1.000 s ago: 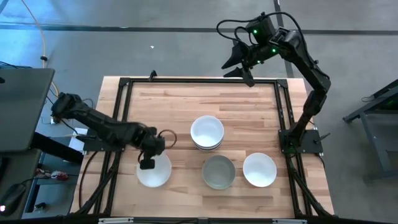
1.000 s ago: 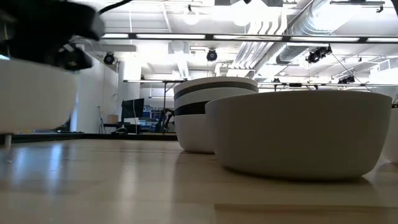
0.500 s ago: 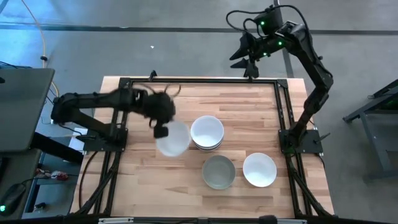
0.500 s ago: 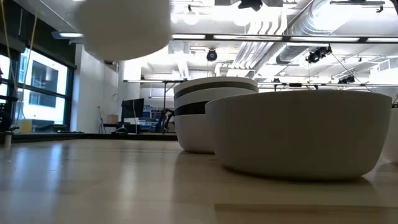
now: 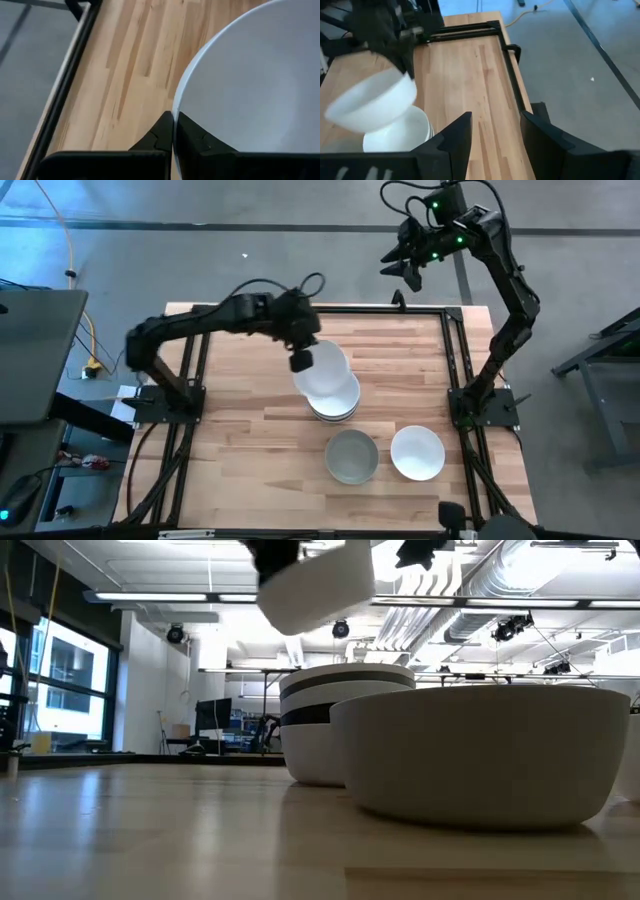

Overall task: Nest bowls inside each other
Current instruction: Stack the left white bowl on top of the top white bowl

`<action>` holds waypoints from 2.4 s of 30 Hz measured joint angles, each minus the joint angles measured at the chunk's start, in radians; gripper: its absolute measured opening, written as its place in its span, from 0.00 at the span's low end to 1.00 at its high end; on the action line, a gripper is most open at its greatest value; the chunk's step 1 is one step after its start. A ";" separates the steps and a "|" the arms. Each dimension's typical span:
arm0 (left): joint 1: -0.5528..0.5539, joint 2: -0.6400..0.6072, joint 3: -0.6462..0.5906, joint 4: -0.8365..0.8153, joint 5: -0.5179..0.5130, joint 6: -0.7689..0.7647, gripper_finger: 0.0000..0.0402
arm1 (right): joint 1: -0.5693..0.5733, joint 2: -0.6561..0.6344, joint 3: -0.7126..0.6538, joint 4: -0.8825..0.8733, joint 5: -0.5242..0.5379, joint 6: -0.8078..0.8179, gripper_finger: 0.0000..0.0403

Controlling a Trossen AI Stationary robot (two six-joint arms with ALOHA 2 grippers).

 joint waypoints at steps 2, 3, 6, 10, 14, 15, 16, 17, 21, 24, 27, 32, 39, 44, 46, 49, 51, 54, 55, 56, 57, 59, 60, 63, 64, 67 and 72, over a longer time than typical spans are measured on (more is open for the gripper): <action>0.005 0.064 0.046 -0.002 0.026 0.014 0.00 | -0.010 0.000 0.000 -0.001 0.000 0.002 0.39; 0.007 0.093 0.065 -0.003 0.039 0.022 0.00 | -0.013 0.000 0.000 -0.004 0.000 0.002 0.39; 0.010 0.171 0.121 -0.013 0.061 0.049 0.00 | -0.023 0.000 0.000 -0.010 0.000 0.001 0.39; 0.016 0.252 0.174 -0.060 0.090 0.077 0.00 | -0.031 0.000 0.000 -0.016 0.000 0.000 0.39; 0.024 0.299 0.200 -0.094 0.087 0.084 0.00 | -0.034 0.000 0.000 -0.018 0.000 -0.001 0.39; 0.027 0.307 0.200 -0.095 0.087 0.084 0.00 | -0.034 0.000 0.000 -0.017 0.000 -0.001 0.39; 0.029 0.313 0.200 -0.090 0.088 0.085 0.00 | -0.034 0.000 0.000 -0.016 0.000 -0.001 0.39; 0.031 0.317 0.200 -0.091 0.090 0.084 0.00 | -0.034 0.000 0.000 -0.015 0.000 -0.001 0.39; 0.037 0.321 0.202 -0.078 0.103 0.084 0.00 | -0.033 0.000 0.000 -0.015 -0.001 -0.005 0.39; 0.042 0.327 0.200 -0.087 0.129 0.083 0.00 | -0.033 0.000 0.000 -0.014 -0.001 -0.005 0.39; 0.042 0.340 0.202 -0.080 0.154 0.086 0.00 | -0.033 0.000 0.000 -0.014 -0.001 -0.005 0.39; 0.043 0.358 0.200 -0.094 0.171 0.101 0.00 | -0.033 0.000 0.000 -0.014 -0.001 -0.004 0.39; 0.047 0.367 0.200 -0.087 0.204 0.101 0.00 | -0.033 0.000 0.000 -0.014 -0.001 -0.001 0.39; 0.048 0.367 0.200 -0.102 0.207 0.109 0.00 | -0.033 0.000 0.000 -0.014 -0.001 -0.001 0.39; 0.048 0.369 0.200 -0.114 0.215 0.112 0.00 | -0.033 0.000 0.000 -0.015 -0.001 -0.001 0.39; 0.048 0.374 0.200 -0.119 0.236 0.112 0.00 | -0.033 0.000 0.000 -0.014 -0.001 -0.001 0.39; 0.048 0.374 0.200 -0.122 0.239 0.116 0.00 | -0.033 0.000 0.000 -0.015 -0.001 -0.001 0.39; 0.048 0.379 0.200 -0.121 0.250 0.119 0.00 | -0.033 0.000 0.000 -0.015 -0.001 -0.001 0.39; 0.048 0.385 0.200 -0.121 0.255 0.117 0.00 | -0.033 0.000 0.000 -0.015 -0.001 -0.001 0.39; 0.048 0.390 0.200 -0.121 0.258 0.114 0.00 | -0.033 0.000 0.000 -0.015 -0.001 -0.001 0.39; 0.048 0.396 0.200 -0.124 0.257 0.109 0.00 | -0.033 0.000 0.000 -0.015 -0.001 -0.001 0.39; 0.048 0.414 0.200 -0.122 0.257 0.108 0.00 | -0.033 0.000 0.000 -0.015 -0.001 -0.001 0.39; 0.048 0.424 0.200 -0.124 0.257 0.106 0.00 | -0.033 0.000 0.000 -0.015 -0.001 -0.001 0.39; 0.048 0.447 0.200 -0.126 0.257 0.104 0.00 | -0.033 0.000 0.000 -0.015 -0.001 -0.001 0.39; 0.048 0.454 0.200 -0.126 0.257 0.101 0.00 | -0.033 0.000 0.000 -0.015 -0.001 -0.001 0.39; 0.048 0.470 0.200 -0.135 0.258 0.100 0.00 | -0.033 0.000 0.000 -0.014 -0.001 -0.001 0.39; 0.048 0.474 0.200 -0.156 0.257 0.101 0.00 | -0.033 0.000 -0.003 -0.007 -0.001 -0.007 0.39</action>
